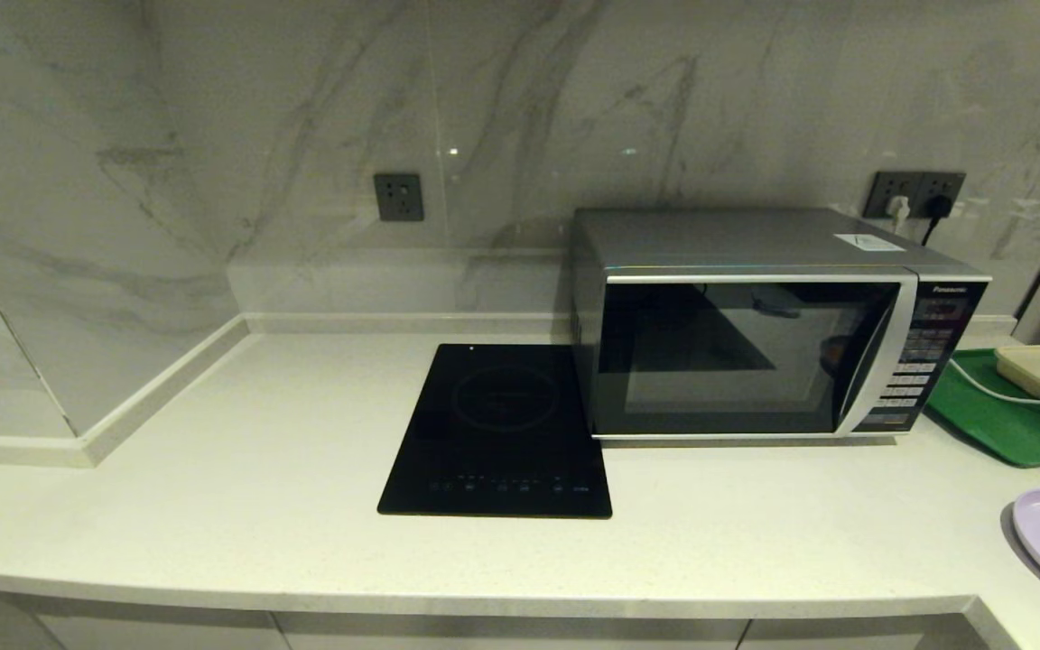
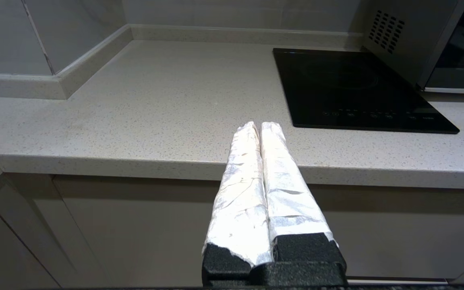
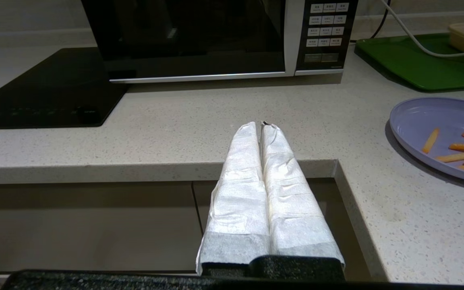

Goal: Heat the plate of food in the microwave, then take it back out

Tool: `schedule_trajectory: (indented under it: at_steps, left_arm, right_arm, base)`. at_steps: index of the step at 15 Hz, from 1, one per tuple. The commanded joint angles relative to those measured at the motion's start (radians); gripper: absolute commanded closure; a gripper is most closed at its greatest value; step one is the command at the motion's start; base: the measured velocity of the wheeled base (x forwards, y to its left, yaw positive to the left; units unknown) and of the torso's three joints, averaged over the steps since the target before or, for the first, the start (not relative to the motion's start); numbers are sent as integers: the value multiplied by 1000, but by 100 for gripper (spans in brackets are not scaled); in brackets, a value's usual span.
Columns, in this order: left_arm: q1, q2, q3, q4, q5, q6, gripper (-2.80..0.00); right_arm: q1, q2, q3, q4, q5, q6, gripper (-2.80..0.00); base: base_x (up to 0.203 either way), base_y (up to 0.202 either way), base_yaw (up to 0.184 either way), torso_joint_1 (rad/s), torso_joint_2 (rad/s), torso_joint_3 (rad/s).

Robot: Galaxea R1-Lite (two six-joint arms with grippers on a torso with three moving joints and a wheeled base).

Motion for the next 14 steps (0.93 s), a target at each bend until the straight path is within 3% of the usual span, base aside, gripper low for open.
schedule_trajectory:
  at_steps: [1, 14]
  left_arm:
    - [0, 0, 0, 0, 0, 0, 0]
    - [0, 0, 0, 0, 0, 0, 0]
  right_arm:
    - [0, 2, 0, -1, 0, 2, 0]
    - [0, 2, 0, -1, 0, 5, 0]
  base:
    - [0, 0, 0, 0, 0, 0]
    - [0, 0, 0, 0, 0, 0]
